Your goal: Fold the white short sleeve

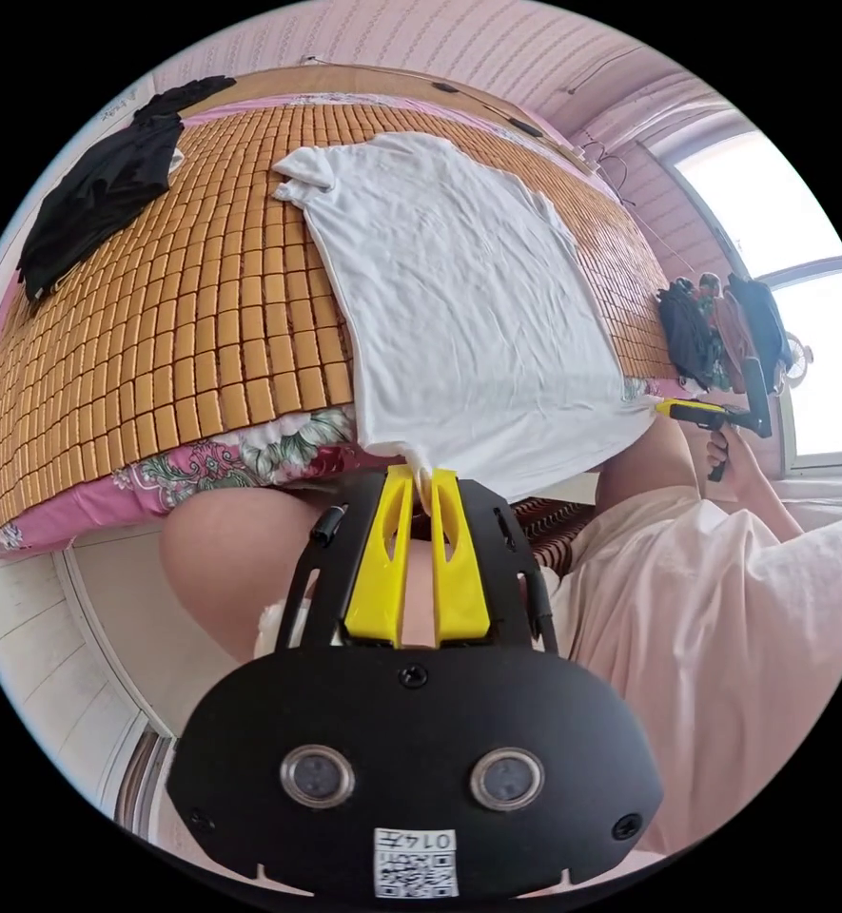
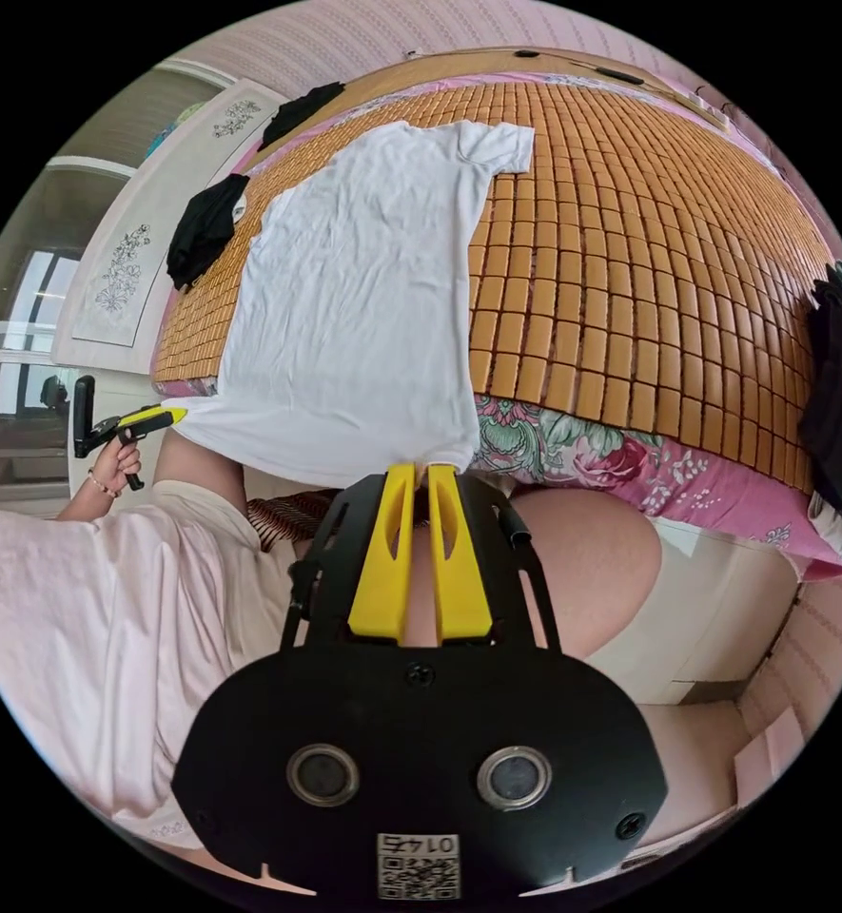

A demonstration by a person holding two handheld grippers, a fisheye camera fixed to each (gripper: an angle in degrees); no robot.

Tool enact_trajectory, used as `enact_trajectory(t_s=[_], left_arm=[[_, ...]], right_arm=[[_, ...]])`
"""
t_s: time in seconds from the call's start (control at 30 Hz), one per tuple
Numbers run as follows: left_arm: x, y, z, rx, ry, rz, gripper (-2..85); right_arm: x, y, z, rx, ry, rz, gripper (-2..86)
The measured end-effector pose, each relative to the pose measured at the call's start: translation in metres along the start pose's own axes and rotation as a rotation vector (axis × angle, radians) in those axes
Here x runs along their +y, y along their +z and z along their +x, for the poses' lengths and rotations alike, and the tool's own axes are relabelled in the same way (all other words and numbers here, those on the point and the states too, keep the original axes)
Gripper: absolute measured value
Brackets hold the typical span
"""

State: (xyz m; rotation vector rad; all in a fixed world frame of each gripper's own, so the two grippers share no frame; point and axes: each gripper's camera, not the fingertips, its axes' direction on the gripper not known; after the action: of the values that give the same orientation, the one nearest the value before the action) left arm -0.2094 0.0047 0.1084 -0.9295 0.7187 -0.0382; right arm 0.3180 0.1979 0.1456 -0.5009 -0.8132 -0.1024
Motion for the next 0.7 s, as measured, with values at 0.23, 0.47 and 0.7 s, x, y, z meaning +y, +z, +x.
enact_trajectory(t_s=[0.23,0.47,0.7], left_arm=[[-0.073,-0.057,-0.052,-0.115,-0.028,0.069,3.8],[-0.189,-0.109,-0.095,-0.218,0.046,0.159,2.9],[-0.335,-0.086,-0.124,-0.200,0.053,0.159,6.7]], right_arm=[[-0.095,-0.039,0.032,0.080,-0.038,0.127,9.1],[-0.246,-0.056,0.033,0.173,-0.165,0.205,12.4],[-0.414,-0.014,0.016,0.243,-0.286,0.183,12.9]])
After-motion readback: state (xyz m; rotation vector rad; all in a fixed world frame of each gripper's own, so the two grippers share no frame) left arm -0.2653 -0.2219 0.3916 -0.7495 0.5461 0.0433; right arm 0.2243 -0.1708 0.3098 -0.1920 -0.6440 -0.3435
